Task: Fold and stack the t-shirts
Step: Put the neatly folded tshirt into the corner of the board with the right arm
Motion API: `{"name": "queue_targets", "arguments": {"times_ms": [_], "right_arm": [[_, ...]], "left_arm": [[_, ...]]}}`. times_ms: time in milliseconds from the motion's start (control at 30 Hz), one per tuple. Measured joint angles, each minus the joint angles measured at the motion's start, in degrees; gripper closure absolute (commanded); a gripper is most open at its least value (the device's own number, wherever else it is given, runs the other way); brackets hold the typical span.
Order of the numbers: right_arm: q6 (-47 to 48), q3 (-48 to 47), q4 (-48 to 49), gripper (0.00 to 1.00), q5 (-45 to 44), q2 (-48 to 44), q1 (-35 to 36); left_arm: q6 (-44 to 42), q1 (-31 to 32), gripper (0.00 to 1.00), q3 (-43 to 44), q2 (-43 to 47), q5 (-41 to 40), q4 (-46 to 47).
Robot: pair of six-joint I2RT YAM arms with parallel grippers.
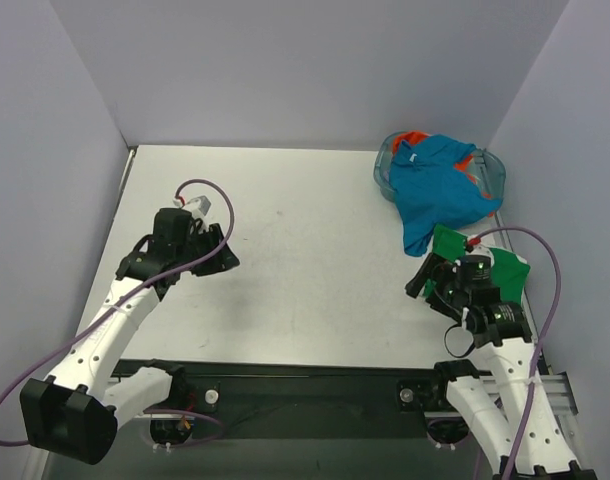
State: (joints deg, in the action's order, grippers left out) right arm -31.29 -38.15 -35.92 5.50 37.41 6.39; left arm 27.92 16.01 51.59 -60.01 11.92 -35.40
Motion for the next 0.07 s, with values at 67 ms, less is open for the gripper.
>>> {"name": "queue_targets", "arguments": {"times_ms": [67], "right_arm": [[-0.09, -0.87, -0.68, 0.00, -0.42, 0.31, 0.13]], "left_arm": [[-0.20, 0.00, 0.48, 0.02, 0.09, 0.02, 0.00]]}}
